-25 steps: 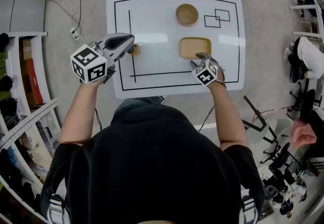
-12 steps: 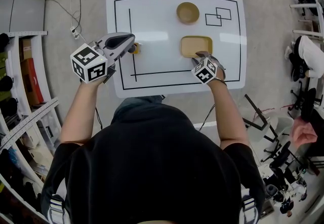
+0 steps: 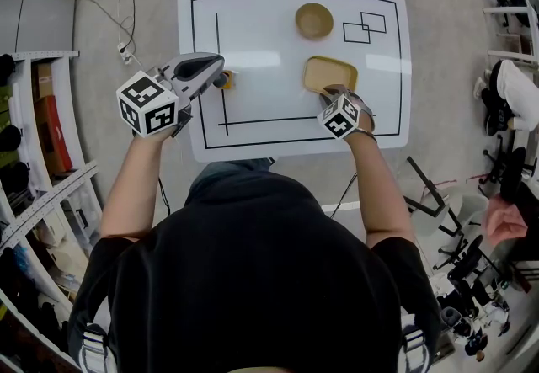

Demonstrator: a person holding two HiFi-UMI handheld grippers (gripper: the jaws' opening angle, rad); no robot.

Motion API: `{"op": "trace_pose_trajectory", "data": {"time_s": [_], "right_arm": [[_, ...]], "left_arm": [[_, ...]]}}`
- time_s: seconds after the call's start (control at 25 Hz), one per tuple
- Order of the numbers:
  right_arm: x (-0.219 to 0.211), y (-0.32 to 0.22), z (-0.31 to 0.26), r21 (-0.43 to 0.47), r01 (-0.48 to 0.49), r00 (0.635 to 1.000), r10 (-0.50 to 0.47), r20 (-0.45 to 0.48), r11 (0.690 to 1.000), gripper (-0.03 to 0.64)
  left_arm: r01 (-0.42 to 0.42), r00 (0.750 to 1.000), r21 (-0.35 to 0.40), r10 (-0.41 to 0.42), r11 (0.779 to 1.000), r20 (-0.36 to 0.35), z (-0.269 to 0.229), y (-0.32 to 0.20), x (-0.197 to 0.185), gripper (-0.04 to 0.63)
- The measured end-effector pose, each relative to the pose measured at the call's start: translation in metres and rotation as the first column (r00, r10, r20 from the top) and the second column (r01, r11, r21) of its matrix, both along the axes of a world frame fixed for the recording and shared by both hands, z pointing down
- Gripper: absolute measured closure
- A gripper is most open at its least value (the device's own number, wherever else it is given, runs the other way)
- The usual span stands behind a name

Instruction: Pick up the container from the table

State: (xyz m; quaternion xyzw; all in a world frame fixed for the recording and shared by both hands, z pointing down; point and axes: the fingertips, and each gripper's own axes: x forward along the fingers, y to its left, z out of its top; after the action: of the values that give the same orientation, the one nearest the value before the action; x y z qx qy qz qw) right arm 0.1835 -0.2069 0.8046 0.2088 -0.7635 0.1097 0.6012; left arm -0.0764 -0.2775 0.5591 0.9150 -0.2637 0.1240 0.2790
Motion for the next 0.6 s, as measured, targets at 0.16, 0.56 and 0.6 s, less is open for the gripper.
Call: {"op": "trace_pose_trajectory", "data": {"time_s": [0.16,0.56,0.6], "right_arm": [[-0.0027,-0.0002,-0.0002,0.003,-0.006,1.0,0.006,0.002,1.0,0.572],[-0.0042,0.0041,0.0001,0.006,-0.015,1.0,0.015,-0.007,1.0,0.589],[-0.0044,0.0045,0.0003,0.005,-0.016,1.0,0.016,-0.007,1.0,0.591]], "left_arm": [[-0.003,1.0,-0.001,0.003,1.0,0.0,0.0001,0.0009,-0.0011,0.589],[-0.009,1.0,-0.001,0.009,1.0,-0.002,0.0001,0.0039,-0.0022,0.589],[-0.01,1.0,0.0,0.01,1.0,-0.002,-0.0001,0.0039,-0.0025,0.589]]}}
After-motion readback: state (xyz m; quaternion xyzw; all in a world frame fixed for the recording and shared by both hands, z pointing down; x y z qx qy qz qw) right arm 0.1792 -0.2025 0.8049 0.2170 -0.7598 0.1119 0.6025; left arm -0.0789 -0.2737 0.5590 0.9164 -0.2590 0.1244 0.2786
